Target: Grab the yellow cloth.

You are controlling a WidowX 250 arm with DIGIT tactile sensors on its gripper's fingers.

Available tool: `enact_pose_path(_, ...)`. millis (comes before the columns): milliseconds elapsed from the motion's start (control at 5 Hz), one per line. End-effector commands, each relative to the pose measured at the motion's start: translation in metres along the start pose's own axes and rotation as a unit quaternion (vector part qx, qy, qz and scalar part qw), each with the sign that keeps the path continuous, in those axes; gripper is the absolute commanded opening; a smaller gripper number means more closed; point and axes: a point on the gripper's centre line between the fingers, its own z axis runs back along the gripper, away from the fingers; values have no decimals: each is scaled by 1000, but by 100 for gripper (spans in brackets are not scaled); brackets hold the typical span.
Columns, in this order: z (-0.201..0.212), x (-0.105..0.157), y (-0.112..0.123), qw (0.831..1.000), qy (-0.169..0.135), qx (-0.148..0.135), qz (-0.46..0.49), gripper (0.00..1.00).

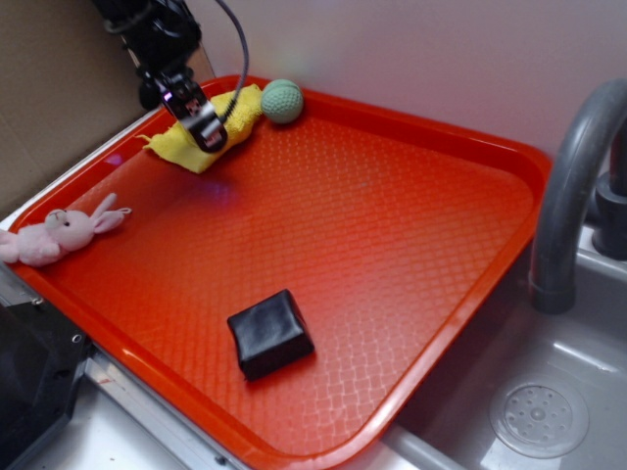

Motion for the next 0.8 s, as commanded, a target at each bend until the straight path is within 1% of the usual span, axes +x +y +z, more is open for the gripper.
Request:
enact_pose_path(0,-23,17,34,998,20,30,47,0)
enact_pose_path(200,-10,17,43,998,3,16,62,0)
enact_pose_path(400,0,12,44,997,-9,22,73,0)
enact_pose_path(600,-8,8,48,997,-2,26,79,0)
